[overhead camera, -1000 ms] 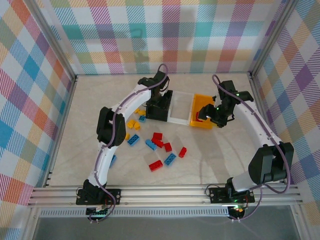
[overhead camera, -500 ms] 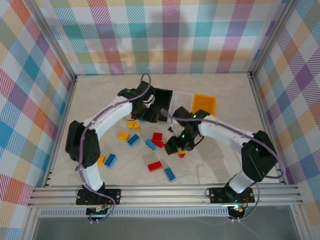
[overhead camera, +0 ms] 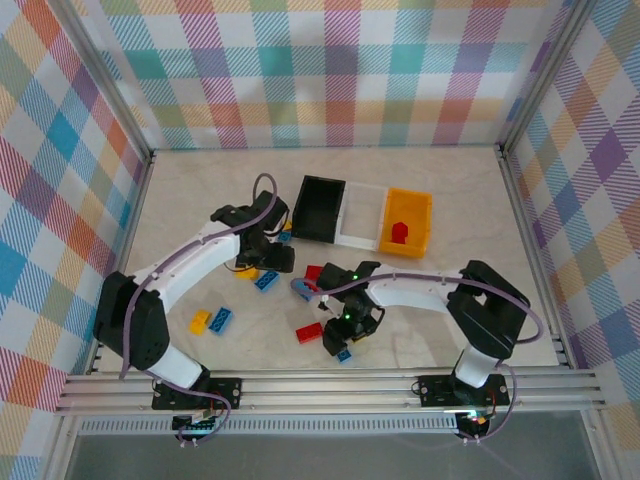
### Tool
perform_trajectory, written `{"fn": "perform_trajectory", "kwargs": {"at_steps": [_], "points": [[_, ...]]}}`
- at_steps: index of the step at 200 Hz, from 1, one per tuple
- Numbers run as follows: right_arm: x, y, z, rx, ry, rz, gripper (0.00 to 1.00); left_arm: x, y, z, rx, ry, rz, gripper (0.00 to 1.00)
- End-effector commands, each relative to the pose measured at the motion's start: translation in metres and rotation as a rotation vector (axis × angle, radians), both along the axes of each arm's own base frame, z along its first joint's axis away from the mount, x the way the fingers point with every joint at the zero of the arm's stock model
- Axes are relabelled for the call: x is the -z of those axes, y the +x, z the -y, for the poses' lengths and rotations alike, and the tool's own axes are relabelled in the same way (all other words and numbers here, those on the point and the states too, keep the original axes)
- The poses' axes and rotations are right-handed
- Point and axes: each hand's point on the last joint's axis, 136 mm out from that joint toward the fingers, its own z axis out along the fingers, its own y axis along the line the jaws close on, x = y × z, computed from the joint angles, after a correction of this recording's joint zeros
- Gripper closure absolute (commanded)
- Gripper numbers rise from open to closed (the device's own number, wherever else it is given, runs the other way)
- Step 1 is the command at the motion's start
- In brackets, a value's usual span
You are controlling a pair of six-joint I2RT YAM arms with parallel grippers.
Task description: Sort the legos into containers by color
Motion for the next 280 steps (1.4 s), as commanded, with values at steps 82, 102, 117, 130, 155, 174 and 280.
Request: {"fn": "perform_trajectory", "kwargs": {"at_steps": [82, 102, 117, 130, 155, 174, 280], "points": [[0.011, 0.03, 0.009, 0.018, -0.17, 0.218, 0.67, -0.001, -0.029, -0.041, -0.087, 0.034, -0.012, 0.15], [-0.014, 0.037, 0.01, 0.015, -0.147, 0.261, 0.67, -0.002, -0.036, -0.054, -0.143, 0.061, -0.016, 0.15], [-0.038, 0.047, 0.011, 0.032, -0.114, 0.285, 0.67, -0.003, -0.045, -0.072, -0.221, 0.103, -0.023, 0.15], [-0.061, 0.064, 0.011, 0.077, -0.064, 0.3, 0.67, -0.002, -0.053, -0.081, -0.271, 0.106, -0.028, 0.14], [-0.109, 0.113, 0.006, 0.207, 0.074, 0.33, 0.68, 0.001, -0.06, -0.088, -0.32, 0.067, -0.033, 0.13], [-0.14, 0.155, -0.004, 0.275, 0.161, 0.359, 0.68, 0.002, -0.059, -0.078, -0.311, -0.003, -0.037, 0.11], [-0.128, 0.344, -0.045, 0.493, 0.27, 0.341, 0.67, -0.001, -0.055, -0.057, -0.299, -0.128, -0.042, 0.09]]}}
